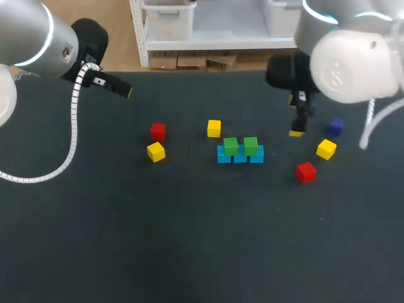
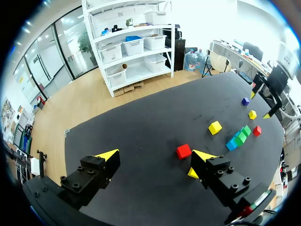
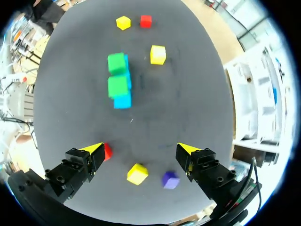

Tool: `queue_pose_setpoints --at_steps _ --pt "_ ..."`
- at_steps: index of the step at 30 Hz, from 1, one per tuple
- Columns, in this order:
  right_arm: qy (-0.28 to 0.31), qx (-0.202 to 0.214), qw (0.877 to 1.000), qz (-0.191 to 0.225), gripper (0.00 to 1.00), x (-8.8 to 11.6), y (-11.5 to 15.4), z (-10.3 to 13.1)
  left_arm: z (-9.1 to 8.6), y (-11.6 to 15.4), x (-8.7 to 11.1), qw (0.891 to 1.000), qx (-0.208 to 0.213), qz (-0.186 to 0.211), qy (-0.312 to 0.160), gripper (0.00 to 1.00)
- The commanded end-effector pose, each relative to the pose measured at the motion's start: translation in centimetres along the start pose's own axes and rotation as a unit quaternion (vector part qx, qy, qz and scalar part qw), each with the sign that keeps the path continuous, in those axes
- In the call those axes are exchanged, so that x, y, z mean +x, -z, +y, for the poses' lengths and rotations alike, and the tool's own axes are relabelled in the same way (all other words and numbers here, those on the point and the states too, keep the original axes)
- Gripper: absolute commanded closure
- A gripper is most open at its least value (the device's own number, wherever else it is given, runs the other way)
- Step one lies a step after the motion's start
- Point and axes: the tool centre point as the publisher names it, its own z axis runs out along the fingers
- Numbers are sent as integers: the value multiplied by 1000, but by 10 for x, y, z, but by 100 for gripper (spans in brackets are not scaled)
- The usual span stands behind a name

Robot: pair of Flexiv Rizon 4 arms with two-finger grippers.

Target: Place the blue cubes, place green cubes on the blue cubes, place the yellow cubes on the green cubes, then place the red cubes on the yellow cubes, and place purple cube on the red cubes.

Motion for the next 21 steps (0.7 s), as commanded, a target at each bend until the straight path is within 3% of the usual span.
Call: queue_pose_setpoints --at_steps 1,9,21 --pt "24 -22 999 6 0 -36 -2 -27 0 0 0 1000 0 0 0 0" --pt "77 -20 997 -3 0 -92 -1 -49 0 0 0 1000 0 0 0 0" --pt "105 -42 994 -8 0 -132 -17 -63 0 0 0 1000 0 0 0 0"
